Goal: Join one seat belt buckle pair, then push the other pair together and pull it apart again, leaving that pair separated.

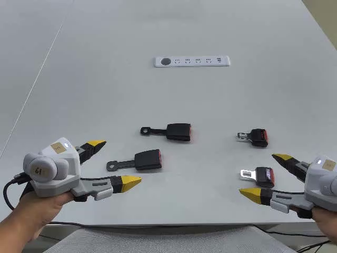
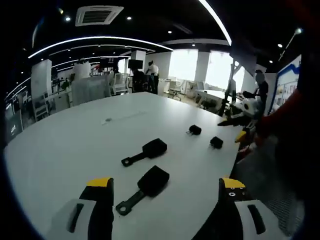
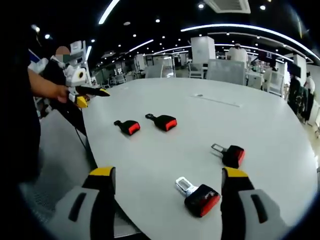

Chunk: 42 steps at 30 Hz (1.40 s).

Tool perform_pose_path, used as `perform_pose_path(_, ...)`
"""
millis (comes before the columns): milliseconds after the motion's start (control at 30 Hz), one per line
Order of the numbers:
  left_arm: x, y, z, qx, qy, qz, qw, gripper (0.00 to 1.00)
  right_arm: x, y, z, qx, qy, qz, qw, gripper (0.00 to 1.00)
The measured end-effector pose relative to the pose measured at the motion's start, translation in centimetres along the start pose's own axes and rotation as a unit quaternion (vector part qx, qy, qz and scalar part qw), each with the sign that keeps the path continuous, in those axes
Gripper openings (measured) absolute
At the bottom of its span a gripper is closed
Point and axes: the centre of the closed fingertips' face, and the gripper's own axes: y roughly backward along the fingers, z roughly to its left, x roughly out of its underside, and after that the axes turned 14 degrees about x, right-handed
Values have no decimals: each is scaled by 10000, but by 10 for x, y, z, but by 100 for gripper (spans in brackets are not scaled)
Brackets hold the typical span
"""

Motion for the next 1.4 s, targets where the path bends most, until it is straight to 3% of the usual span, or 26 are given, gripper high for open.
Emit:
perform_pose_path(733,-2,-3,2,-24,42,-69,10000,86,-3,0,-2,103,-111,-49,9999,87)
perform_pose_path(1400,-3,0,7,-28,9,-37,10000,86,-2,-6,-14,154,-141,-83,9997,88)
